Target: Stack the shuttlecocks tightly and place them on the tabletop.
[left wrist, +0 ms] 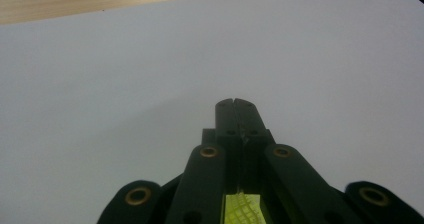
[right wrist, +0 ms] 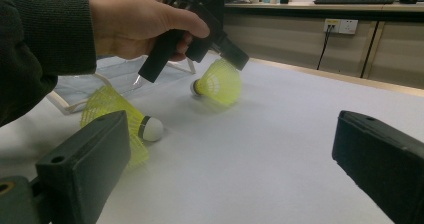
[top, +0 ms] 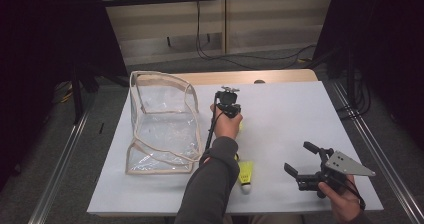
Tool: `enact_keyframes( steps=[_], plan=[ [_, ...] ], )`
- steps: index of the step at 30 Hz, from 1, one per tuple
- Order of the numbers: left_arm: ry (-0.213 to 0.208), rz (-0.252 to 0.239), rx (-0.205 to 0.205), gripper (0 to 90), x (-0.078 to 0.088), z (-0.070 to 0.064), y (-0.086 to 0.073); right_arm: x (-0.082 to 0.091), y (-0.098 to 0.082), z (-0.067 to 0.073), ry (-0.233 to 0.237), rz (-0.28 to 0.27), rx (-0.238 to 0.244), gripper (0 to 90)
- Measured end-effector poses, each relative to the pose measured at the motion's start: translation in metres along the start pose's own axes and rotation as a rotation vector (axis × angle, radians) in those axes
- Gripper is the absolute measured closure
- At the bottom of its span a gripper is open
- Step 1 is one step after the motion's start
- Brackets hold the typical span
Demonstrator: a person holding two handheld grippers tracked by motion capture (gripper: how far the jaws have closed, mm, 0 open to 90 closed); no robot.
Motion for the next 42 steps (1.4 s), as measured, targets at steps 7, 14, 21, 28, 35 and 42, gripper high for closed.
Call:
enact_keyframes(
  steps=[7,14,21,28,35,42],
  plan=[
    [-0.011,0.003,0.005,88.5,-0.0013,-0.0012,0.0000,-0.0005,-0.0003,0.0002,0.001,0.001,0.002,1.5],
    [-0.017,0.014,0.001,80.8,-0.0029,-0.0021,-0.0016,-0.0005,-0.0005,0.0002,0.003,0.001,0.006,1.5],
    [-0.022,0.019,-0.002,77.2,-0.0024,-0.0030,-0.0020,-0.0005,-0.0002,0.0003,0.004,0.000,0.003,1.5],
    [-0.023,0.028,-0.017,77.1,0.0004,-0.0041,-0.0024,-0.0004,-0.0005,0.0004,0.003,0.002,0.006,1.6],
    [-0.034,0.017,0.000,73.7,0.0025,-0.0028,-0.0038,-0.0006,-0.0005,0.0007,0.004,0.002,0.006,1.5],
    [-0.045,0.006,0.006,62.2,0.0052,-0.0057,-0.0021,-0.0006,-0.0004,0.0006,0.003,0.002,0.007,1.6]
  ],
)
Point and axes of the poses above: each handheld gripper's, and its own axes: x roughly backward along the jaws, y roughly out of its top, z roughly to its left, the point moved 3 cm from there along -x, roughly forward along the jaws, and after that the axes turned 6 degrees about -y, right-handed, at the moved point
